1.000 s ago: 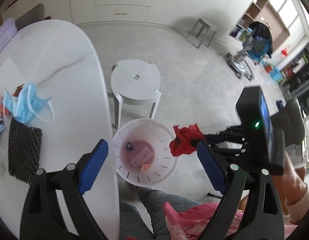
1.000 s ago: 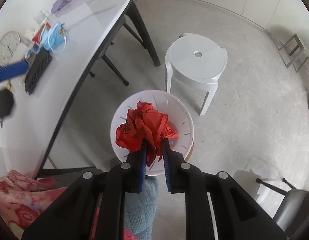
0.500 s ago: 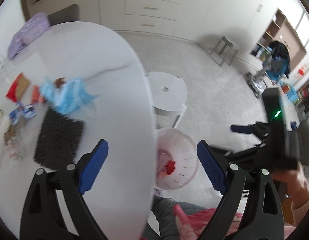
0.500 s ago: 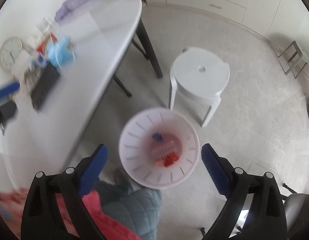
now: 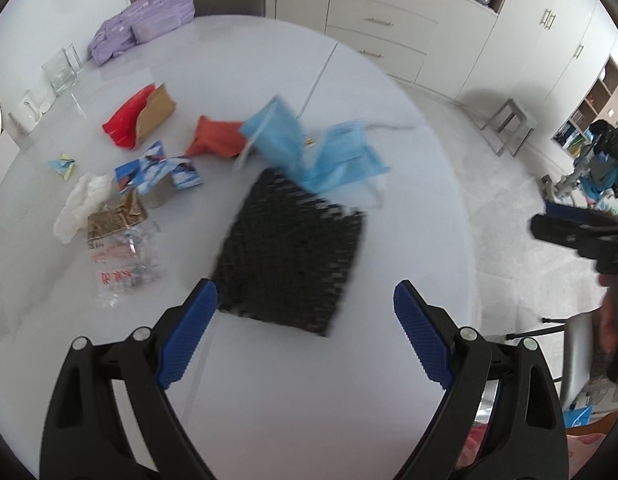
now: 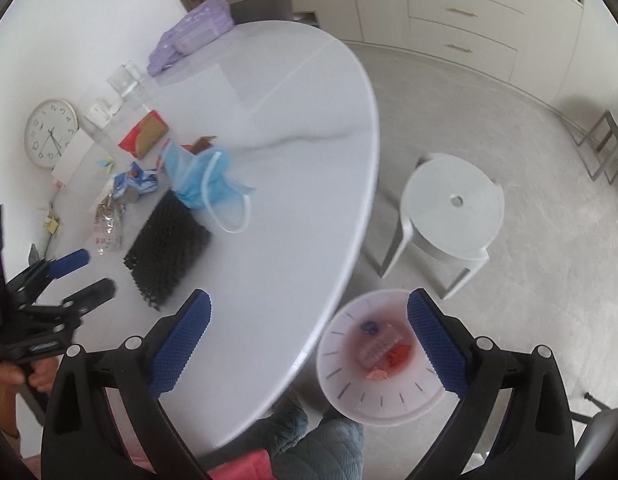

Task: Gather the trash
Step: 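Grasp the black mesh net with the left tool while the right tool grasps the blue mask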

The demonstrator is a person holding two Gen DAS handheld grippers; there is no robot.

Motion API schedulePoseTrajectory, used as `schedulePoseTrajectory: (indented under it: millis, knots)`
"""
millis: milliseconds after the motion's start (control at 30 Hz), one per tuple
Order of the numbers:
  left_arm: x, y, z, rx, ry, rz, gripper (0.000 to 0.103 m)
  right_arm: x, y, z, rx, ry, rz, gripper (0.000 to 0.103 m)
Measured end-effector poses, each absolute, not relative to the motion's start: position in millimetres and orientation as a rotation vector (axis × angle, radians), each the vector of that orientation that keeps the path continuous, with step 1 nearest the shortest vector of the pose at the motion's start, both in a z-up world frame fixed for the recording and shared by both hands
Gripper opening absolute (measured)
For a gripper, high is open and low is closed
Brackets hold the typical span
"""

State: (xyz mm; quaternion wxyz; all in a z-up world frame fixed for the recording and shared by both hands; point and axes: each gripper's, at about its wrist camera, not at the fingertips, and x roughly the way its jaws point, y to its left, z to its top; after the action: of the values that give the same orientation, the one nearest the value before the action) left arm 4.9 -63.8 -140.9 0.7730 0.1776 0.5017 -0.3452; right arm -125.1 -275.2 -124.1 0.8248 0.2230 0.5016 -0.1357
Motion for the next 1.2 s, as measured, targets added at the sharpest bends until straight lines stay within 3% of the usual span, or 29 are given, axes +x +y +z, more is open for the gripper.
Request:
schedulePoseTrajectory:
  millis: [400,467,633,1000,1067,1200]
  knots:
    - [76.8,-71.2,-196.9,0.443,1.172,-0.834,0.086,-75.2,-247.1,-125.6,0.448,1.091,-0.282,0.098]
    - [83.2,-76.2,-205.3,0.456,1.187,-0.849,0.078,-67.0,-247.0,-127.6,0.439,1.100,-0.279,0.098]
    - [90.5,-82.9,-217.5,0.461,1.198,-0.888,0.073,-50.5,-249.6,-130.0,0.407,1.109,-0.266,0.098]
    - [88.7,-85.0,-209.7,0.378,1.210,-0.875,0.028,-22.9,-267.8,-136.3,0.379,1.126,-0.240,0.098]
    - [84.7,-83.2,-207.9,0.373,1.202,-0.857,0.014,-18.4,-270.6,-137.1,0.382,1.121,-0.225,0.098]
    - [80.7,-82.4,-200.4,0.356,1.204,-0.803,0.013,-6.7,-268.0,-133.7,0.358,1.100,-0.169,0.098]
